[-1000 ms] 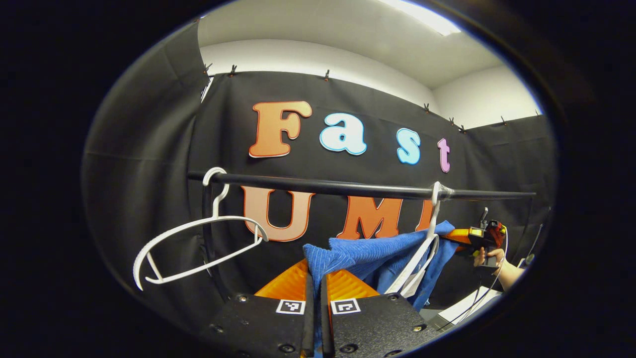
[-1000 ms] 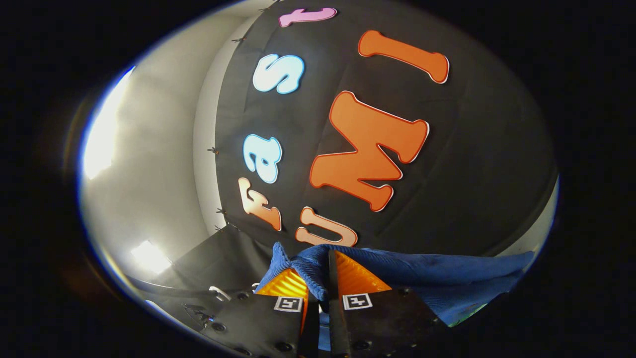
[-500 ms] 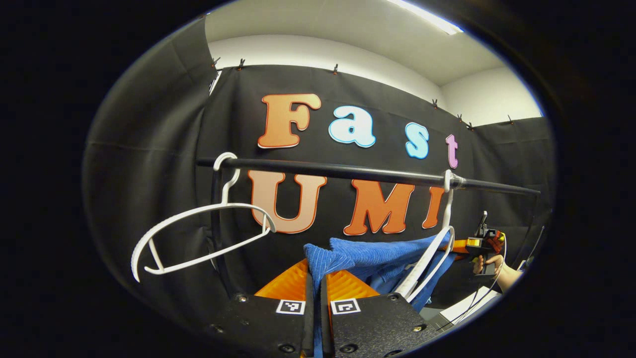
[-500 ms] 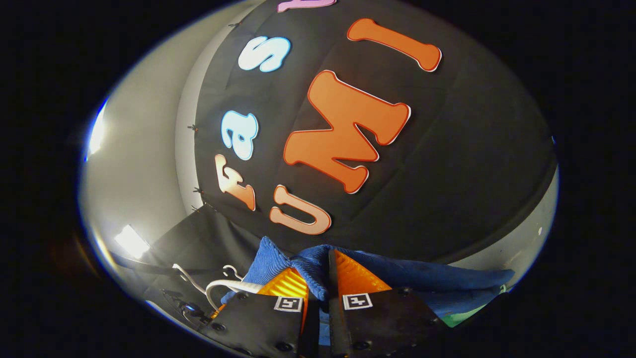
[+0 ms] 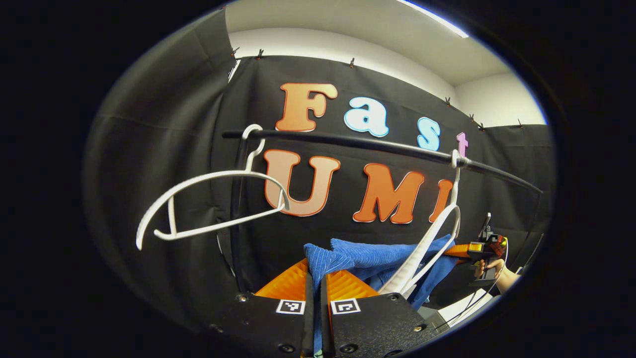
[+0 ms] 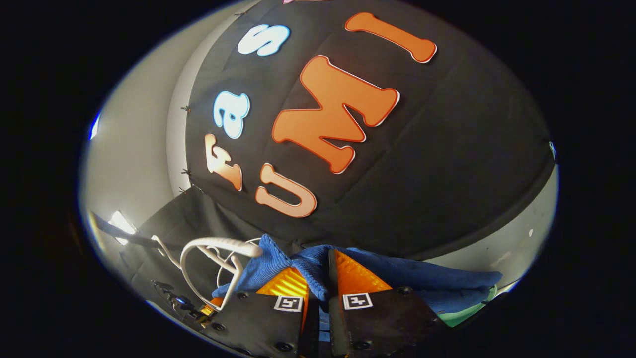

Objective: Grasp the clothes on the hanger with both hands and then place them into the laundry hamper below.

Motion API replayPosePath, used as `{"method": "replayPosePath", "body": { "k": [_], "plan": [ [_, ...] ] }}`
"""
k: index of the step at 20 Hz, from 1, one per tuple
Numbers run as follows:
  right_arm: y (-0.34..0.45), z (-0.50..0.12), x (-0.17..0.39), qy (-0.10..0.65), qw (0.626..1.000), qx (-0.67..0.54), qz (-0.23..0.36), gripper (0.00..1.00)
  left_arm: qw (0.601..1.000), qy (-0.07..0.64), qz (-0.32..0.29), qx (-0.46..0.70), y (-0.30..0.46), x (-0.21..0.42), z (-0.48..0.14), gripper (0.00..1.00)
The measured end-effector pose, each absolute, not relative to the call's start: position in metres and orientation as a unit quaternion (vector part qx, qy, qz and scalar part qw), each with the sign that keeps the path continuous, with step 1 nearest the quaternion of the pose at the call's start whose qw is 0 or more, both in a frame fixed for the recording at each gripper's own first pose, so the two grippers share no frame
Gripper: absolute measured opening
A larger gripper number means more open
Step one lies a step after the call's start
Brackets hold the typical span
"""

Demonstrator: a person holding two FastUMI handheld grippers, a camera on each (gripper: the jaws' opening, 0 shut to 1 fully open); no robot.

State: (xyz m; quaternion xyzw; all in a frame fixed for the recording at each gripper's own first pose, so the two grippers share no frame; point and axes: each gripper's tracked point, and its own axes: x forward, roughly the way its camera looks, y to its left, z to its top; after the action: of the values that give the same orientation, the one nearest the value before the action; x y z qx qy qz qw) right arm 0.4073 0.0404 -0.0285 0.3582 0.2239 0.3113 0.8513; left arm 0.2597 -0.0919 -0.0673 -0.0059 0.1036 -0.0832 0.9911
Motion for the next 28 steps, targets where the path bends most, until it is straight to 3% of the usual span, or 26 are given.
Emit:
{"method": "replayPosePath", "body": {
  "k": [14,28],
  "plan": [
    [0.029,-0.089,0.365,0.261,0.859,0.353,0.265,0.15,0.985,0.163,-0.057,-0.017,-0.079,0.204,-0.145,0.06],
    [0.025,-0.129,0.313,0.287,0.850,0.370,0.241,0.14,0.967,0.216,-0.133,-0.021,-0.163,0.189,-0.207,0.05]
  ]
}}
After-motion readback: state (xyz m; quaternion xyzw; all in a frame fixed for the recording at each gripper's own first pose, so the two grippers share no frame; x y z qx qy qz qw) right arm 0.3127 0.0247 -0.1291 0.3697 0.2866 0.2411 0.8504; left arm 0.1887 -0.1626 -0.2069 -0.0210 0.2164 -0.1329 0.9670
